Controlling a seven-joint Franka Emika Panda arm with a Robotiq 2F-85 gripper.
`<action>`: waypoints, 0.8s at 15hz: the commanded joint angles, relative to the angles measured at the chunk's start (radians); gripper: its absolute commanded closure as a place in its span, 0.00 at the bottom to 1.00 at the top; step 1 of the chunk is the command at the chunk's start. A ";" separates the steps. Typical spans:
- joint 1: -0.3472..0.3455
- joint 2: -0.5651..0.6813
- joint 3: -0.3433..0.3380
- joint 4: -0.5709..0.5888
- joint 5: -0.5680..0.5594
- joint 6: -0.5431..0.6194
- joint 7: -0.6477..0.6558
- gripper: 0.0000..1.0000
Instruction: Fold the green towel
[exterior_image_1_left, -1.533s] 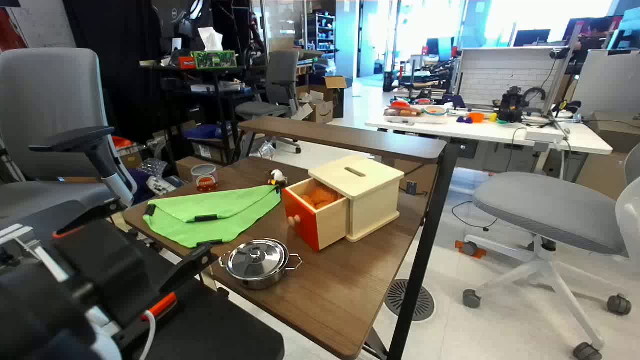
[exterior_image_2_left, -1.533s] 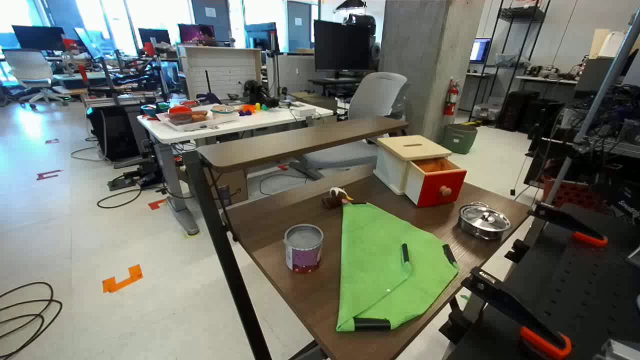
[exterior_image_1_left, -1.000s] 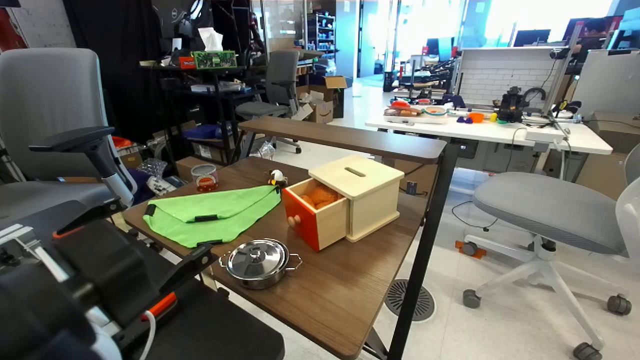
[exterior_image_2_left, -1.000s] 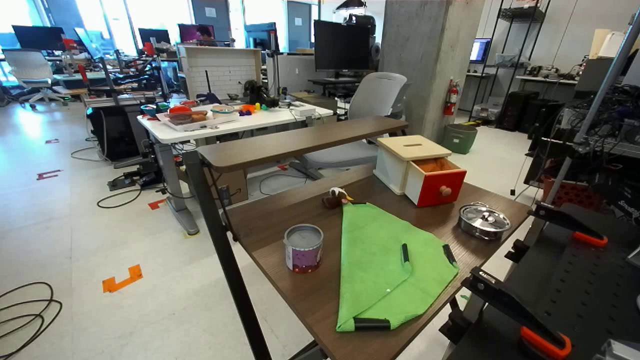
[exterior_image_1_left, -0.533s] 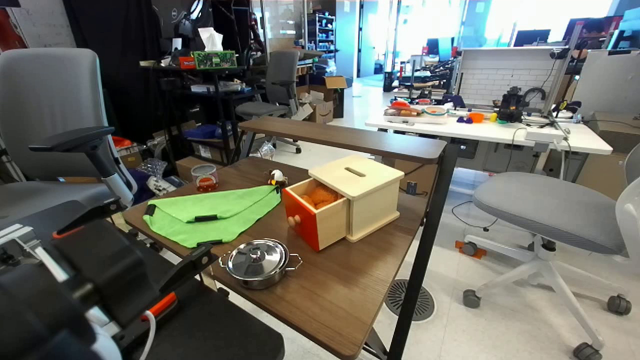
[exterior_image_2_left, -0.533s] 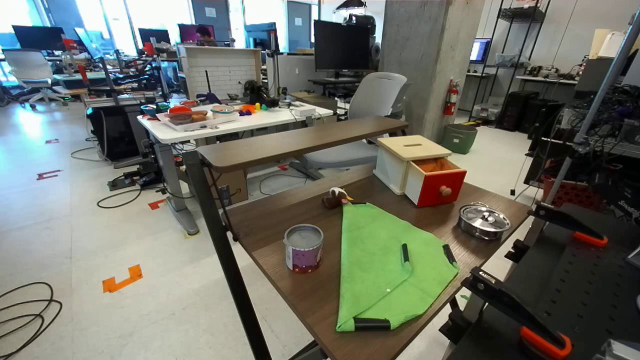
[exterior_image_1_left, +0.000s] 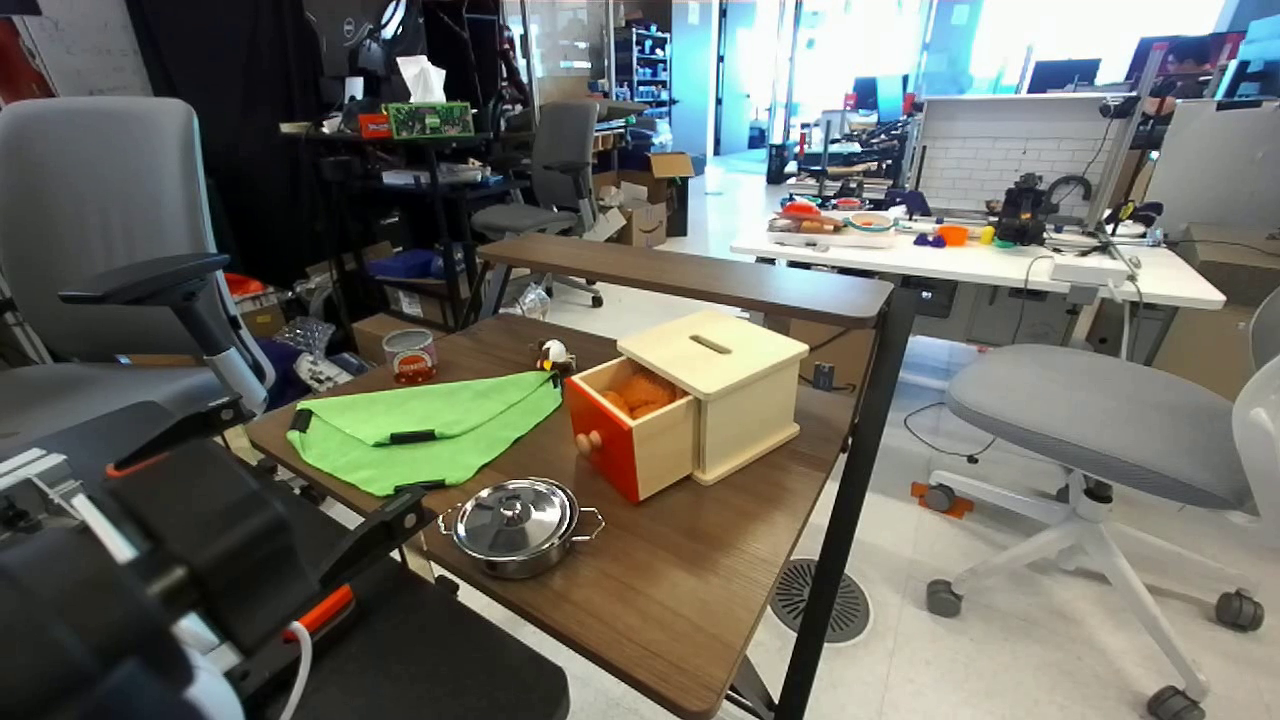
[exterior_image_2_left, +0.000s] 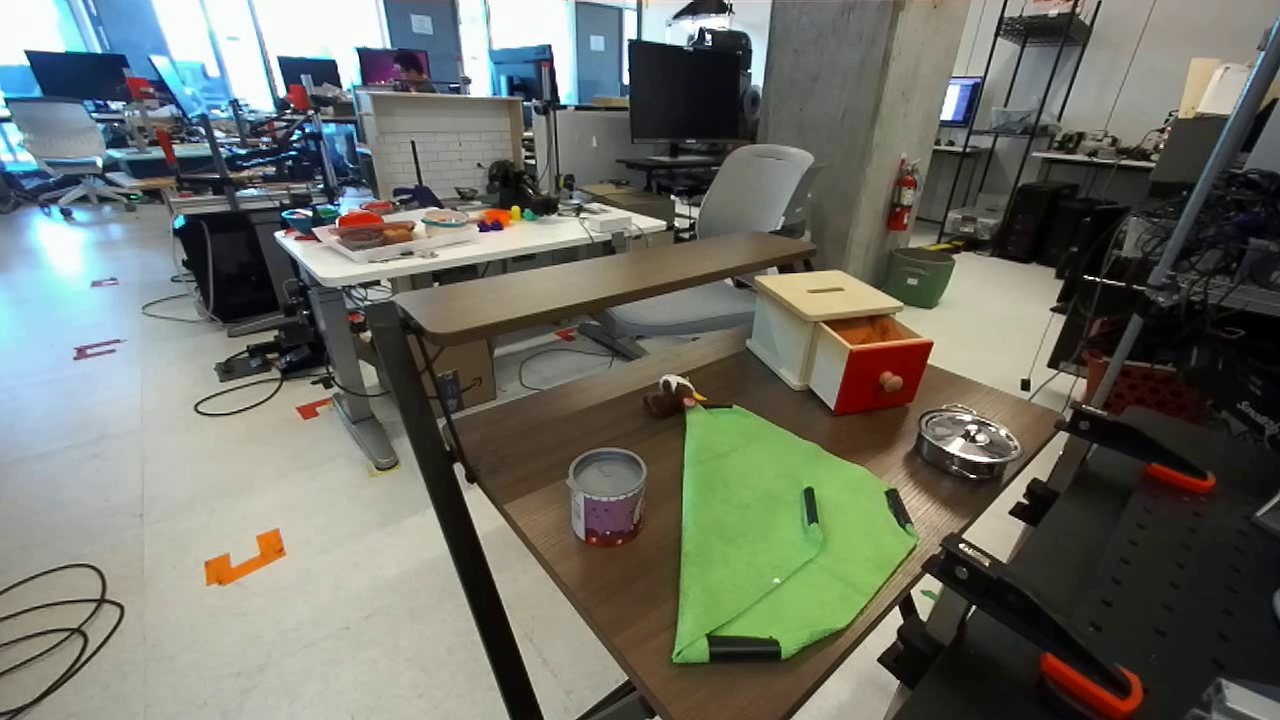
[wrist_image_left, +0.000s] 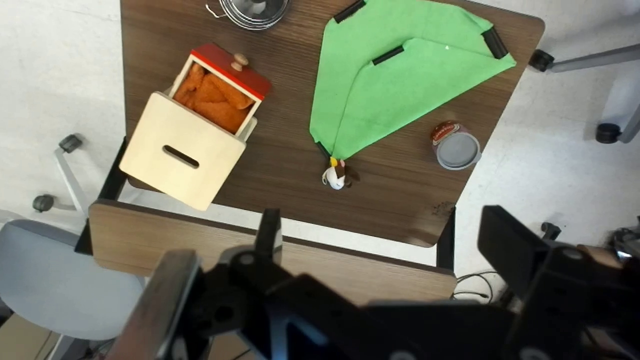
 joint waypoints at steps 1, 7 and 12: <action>0.044 0.054 0.025 -0.085 0.008 0.136 -0.016 0.00; 0.134 0.168 0.072 -0.218 0.068 0.355 -0.022 0.00; 0.136 0.208 0.103 -0.254 0.038 0.415 0.010 0.00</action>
